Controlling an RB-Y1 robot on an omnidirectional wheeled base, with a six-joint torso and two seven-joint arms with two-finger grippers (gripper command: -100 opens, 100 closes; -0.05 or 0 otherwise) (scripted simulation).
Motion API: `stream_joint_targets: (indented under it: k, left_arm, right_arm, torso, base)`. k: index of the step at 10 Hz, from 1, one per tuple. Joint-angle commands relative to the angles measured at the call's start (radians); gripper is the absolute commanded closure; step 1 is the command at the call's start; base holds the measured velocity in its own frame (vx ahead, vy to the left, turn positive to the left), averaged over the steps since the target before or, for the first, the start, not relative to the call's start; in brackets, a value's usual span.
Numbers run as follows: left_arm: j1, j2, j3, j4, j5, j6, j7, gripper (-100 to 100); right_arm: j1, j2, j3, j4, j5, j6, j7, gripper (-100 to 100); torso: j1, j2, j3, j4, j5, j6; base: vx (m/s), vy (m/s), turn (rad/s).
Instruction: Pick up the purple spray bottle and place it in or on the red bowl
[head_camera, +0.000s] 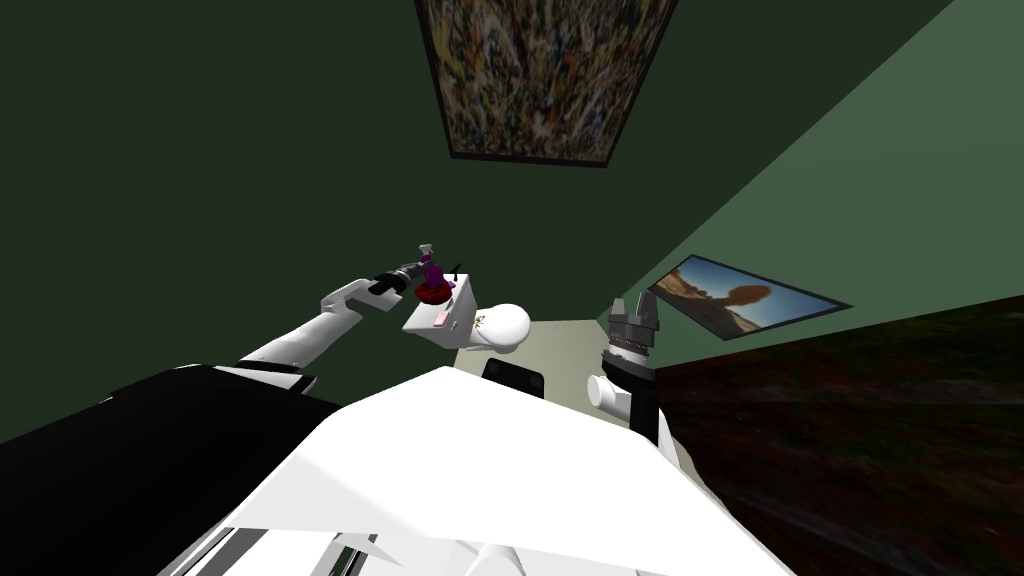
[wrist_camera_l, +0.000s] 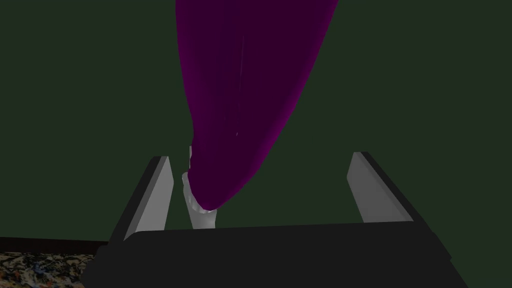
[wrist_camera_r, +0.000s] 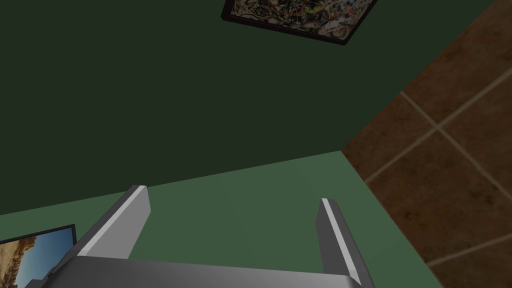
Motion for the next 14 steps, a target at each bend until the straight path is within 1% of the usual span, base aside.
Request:
stream_joint_targets:
  k: [1, 2, 3, 4, 5, 6, 7, 8, 9, 10, 11, 12, 14]
  left_arm:
    - [0.005, -0.003, 0.009, -0.050, 0.003, 0.050, -0.013, -100]
    - [0.005, -0.003, 0.009, -0.083, 0.003, 0.075, -0.013, -100]
    - [0.005, -0.003, 0.009, -0.105, 0.003, 0.075, -0.013, -100]
    - [0.052, -0.050, 0.057, -0.133, 0.054, 0.117, -0.063, -100]
    - [0.056, -0.070, 0.087, -0.176, 0.055, 0.148, -0.084, -100]
    - [0.056, -0.070, 0.087, -0.209, 0.055, 0.178, -0.107, -100]
    - [0.056, -0.070, 0.087, -0.242, 0.055, 0.209, -0.107, -100]
    - [0.056, -0.070, 0.087, -0.270, 0.055, 0.223, -0.107, -100]
    - [0.056, -0.070, 0.087, -0.281, 0.055, 0.223, -0.107, -100]
    - [0.105, -0.116, 0.137, -0.319, 0.108, 0.270, -0.156, -100]
    - [0.108, -0.138, 0.165, -0.341, 0.108, 0.288, -0.178, -100]
    - [0.108, -0.138, 0.166, -0.369, 0.108, 0.316, -0.201, -100]
    - [0.108, -0.138, 0.166, -0.426, 0.108, 0.370, -0.201, -100]
  right_arm:
    - [0.000, 0.000, 0.000, 0.000, 0.000, 0.000, 0.000, 0]
    - [0.000, 0.000, 0.000, 0.000, 0.000, 0.000, 0.000, 0]
    - [0.000, 0.000, 0.000, 0.000, 0.000, 0.000, 0.000, 0]
    - [0.000, 0.000, 0.000, 0.000, 0.000, 0.000, 0.000, 0]
    - [0.000, 0.000, 0.000, 0.000, 0.000, 0.000, 0.000, 0]
    - [0.000, 0.000, 0.000, 0.000, 0.000, 0.000, 0.000, 0]
    - [0.000, 0.000, 0.000, 0.000, 0.000, 0.000, 0.000, 0]
    - [0.000, 0.000, 0.000, 0.000, 0.000, 0.000, 0.000, 0]
    - [0.000, 0.000, 0.000, 0.000, 0.000, 0.000, 0.000, 0]
    - [0.000, 0.000, 0.000, 0.000, 0.000, 0.000, 0.000, 0]
    - [0.000, 0.000, 0.000, 0.000, 0.000, 0.000, 0.000, 0]
    - [0.000, 0.000, 0.000, 0.000, 0.000, 0.000, 0.000, 0]
    - [0.000, 0.000, 0.000, 0.000, 0.000, 0.000, 0.000, 0]
  torso:
    - [0.000, 0.000, 0.000, 0.000, 0.000, 0.000]
    - [-0.005, -0.001, 0.000, 0.000, -0.001, 0.000]
    - [-0.007, -0.001, -0.001, 0.000, -0.002, 0.000]
    - [-0.008, -0.001, -0.001, 0.000, -0.002, 0.000]
    - [-0.002, -0.001, -0.001, 0.000, -0.001, 0.000]
    - [0.002, 0.000, 0.000, 0.000, 0.000, 0.000]
    - [-0.001, 0.000, 0.000, 0.000, 0.000, 0.000]
    - [-0.005, -0.001, 0.000, 0.000, -0.001, 0.000]
    - [-0.007, -0.001, -0.001, 0.000, -0.002, 0.000]
    - [-0.008, -0.001, -0.001, 0.000, -0.002, 0.000]
    - [-0.001, 0.000, 0.000, 0.000, -0.001, 0.000]
    - [0.002, 0.000, 0.000, 0.000, 0.000, 0.000]
    - [-0.005, -0.001, 0.000, 0.000, -0.001, 0.000]
  base:
    - [-0.003, 0.011, 0.012]
    - [-0.003, -0.019, 0.009]
    - [0.000, -0.018, 0.000]
    - [-0.002, 0.094, -0.103]
    - [-0.013, 0.147, -0.066]
    - [-0.014, 0.084, -0.002]
    - [-0.007, 0.019, 0.007]
    - [-0.002, -0.014, 0.003]
    - [0.002, -0.017, 0.001]
    - [-0.012, 0.106, -0.091]
    - [-0.015, 0.145, -0.079]
    - [-0.013, 0.079, -0.008]
    - [-0.006, 0.001, 0.010]
